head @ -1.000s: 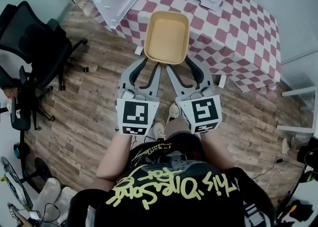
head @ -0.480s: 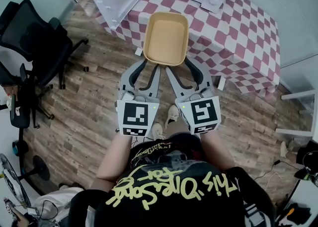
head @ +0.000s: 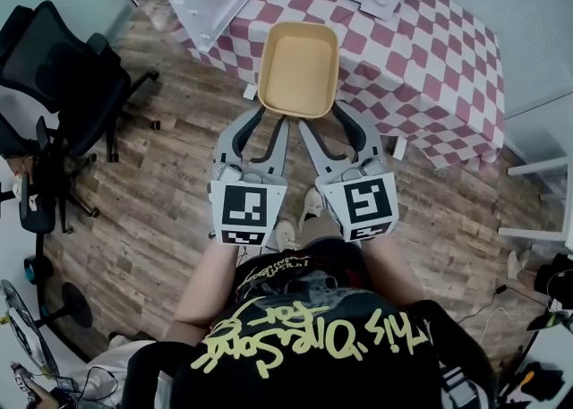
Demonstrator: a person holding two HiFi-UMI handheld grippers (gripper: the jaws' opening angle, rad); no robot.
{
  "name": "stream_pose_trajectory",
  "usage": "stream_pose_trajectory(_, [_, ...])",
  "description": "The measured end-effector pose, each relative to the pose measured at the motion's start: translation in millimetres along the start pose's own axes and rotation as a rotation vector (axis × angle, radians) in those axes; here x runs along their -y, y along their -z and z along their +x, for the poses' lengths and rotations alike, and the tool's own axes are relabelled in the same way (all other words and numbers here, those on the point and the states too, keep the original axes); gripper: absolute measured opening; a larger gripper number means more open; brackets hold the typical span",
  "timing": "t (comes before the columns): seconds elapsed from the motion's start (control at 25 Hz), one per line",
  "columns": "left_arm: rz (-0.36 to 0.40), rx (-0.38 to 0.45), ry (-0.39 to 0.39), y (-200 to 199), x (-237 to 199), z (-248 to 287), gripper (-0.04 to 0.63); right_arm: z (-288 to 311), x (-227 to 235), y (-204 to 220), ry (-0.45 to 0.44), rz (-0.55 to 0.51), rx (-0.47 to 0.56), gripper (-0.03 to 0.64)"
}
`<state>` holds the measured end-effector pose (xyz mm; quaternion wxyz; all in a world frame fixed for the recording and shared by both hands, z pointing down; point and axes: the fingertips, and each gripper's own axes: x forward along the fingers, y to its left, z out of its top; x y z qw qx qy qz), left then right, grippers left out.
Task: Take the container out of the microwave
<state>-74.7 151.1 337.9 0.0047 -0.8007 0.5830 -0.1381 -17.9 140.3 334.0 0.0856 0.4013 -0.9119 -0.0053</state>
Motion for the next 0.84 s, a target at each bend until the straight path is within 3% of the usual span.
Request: stream_pose_trajectory(0.84, [0.001, 0.005, 0.006, -2.6, -5.5, -3.7, 0.126, 1.0, -5.3, -5.3, 0.014, 0.001, 0.007, 0.202])
